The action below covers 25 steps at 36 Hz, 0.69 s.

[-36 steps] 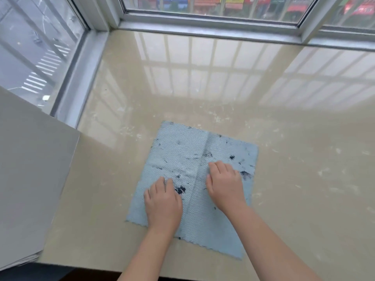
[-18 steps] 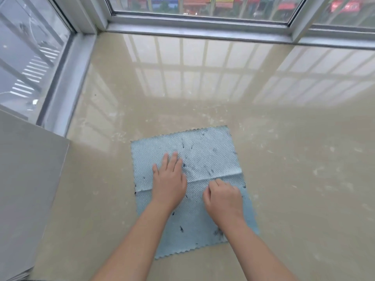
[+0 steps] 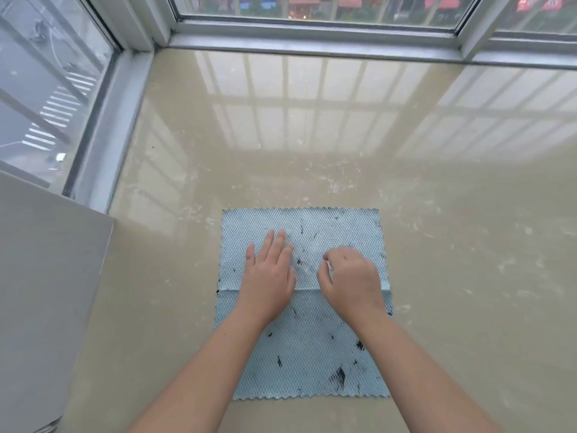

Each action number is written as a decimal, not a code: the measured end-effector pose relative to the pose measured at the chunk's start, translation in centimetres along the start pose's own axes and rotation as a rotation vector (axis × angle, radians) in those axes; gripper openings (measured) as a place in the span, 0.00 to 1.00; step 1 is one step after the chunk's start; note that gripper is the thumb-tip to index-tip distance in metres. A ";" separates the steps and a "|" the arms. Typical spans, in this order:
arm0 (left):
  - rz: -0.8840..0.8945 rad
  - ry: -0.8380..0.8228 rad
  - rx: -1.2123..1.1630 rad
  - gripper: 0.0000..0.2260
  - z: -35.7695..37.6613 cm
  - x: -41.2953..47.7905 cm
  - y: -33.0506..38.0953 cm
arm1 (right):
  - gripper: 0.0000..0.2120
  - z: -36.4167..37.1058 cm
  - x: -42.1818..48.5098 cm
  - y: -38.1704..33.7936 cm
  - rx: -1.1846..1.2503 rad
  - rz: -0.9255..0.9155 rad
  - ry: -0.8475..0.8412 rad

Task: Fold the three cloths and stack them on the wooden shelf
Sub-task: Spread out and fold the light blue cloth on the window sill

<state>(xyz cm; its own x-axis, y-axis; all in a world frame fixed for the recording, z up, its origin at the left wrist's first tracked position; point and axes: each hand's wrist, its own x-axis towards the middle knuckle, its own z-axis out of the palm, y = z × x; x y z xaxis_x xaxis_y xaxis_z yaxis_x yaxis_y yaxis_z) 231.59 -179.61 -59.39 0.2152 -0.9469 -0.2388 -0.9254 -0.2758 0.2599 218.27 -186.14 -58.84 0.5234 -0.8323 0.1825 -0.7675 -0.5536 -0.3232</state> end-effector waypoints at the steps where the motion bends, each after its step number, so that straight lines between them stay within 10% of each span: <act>1: -0.004 0.032 0.000 0.21 0.0 0.4 -0.1 | 0.13 0.1 0.8 -0.1 0.009 -0.015 -0.009; 9: 0.014 0.064 -0.035 0.21 0.8 3.2 -0.5 | 0.27 2.9 4.6 -1.6 0.046 0.041 -0.381; 25: -0.059 0.003 -0.007 0.28 2.6 4.7 -2.4 | 0.28 5.9 4.7 -0.1 -0.053 -0.008 -0.413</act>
<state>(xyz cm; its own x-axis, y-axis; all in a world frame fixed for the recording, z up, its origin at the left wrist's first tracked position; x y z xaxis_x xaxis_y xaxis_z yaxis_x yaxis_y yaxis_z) 234.02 -182.95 -63.56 0.2703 -0.9296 -0.2507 -0.9088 -0.3323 0.2524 222.98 -189.78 -63.40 0.6259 -0.7522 -0.2061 -0.7750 -0.5701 -0.2727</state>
